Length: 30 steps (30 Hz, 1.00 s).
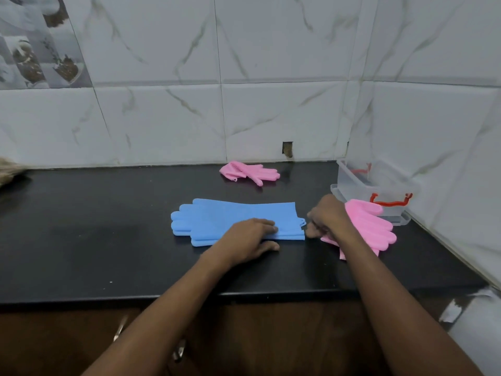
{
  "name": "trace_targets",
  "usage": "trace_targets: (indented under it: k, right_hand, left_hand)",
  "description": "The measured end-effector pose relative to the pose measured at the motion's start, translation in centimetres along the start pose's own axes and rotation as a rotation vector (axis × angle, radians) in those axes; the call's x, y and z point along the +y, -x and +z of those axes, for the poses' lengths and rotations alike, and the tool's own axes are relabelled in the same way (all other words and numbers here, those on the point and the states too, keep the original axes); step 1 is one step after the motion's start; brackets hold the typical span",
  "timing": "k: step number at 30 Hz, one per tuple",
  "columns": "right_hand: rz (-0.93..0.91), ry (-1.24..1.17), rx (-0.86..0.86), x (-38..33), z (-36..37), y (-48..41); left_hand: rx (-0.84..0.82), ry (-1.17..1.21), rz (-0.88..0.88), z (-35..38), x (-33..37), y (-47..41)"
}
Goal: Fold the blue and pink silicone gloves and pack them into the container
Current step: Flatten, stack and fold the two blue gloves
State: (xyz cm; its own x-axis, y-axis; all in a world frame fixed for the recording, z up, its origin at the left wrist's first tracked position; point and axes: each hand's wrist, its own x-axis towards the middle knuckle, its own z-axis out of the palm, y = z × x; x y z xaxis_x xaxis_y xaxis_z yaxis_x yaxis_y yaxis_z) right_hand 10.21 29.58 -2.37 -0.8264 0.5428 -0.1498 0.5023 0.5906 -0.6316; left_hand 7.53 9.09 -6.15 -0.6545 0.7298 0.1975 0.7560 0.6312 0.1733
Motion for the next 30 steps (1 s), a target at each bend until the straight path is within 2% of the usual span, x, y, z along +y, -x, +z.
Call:
trace_targets:
  k: [2,4,9,12,14,16,19,21,25,30]
  right_hand:
    - [-0.007,-0.070,0.047,0.6,0.3,0.0]
    - [-0.012,-0.149,0.037,1.1,0.7,0.2]
    - [0.066,-0.568,-0.168,0.9,1.7,0.7]
    - [0.092,-0.864,-0.235,-0.5,2.6,1.3]
    - [0.095,-0.905,-0.226,-0.8,3.1,1.1]
    - [0.098,-0.842,-0.245,-0.9,3.5,0.9]
    - [0.094,-0.734,-0.190,-0.5,3.6,0.6]
    - [0.086,-0.653,-0.073,-0.3,3.3,0.3]
    - [0.000,-0.268,0.152,-0.2,2.5,0.5]
    - [-0.048,0.124,0.379,0.1,2.0,0.6]
  left_hand:
    - [0.026,-0.160,0.069,0.7,1.1,-1.0]
    - [0.116,-0.245,0.048,1.3,1.5,-1.7]
    - [0.410,0.078,-0.256,1.8,0.9,-2.6]
    - [0.371,0.038,-0.142,2.0,0.8,-1.8]
    - [0.274,-0.071,0.004,2.2,0.7,-1.3]
    - [0.222,0.014,0.046,1.8,0.2,-0.8]
    - [0.312,0.268,-0.098,0.8,-2.3,-0.1]
    - [0.289,0.217,-0.165,0.3,-4.1,0.2]
    - [0.047,0.113,-0.129,0.9,-3.7,0.3]
    - [0.011,-0.023,-0.037,1.8,-1.3,-1.1]
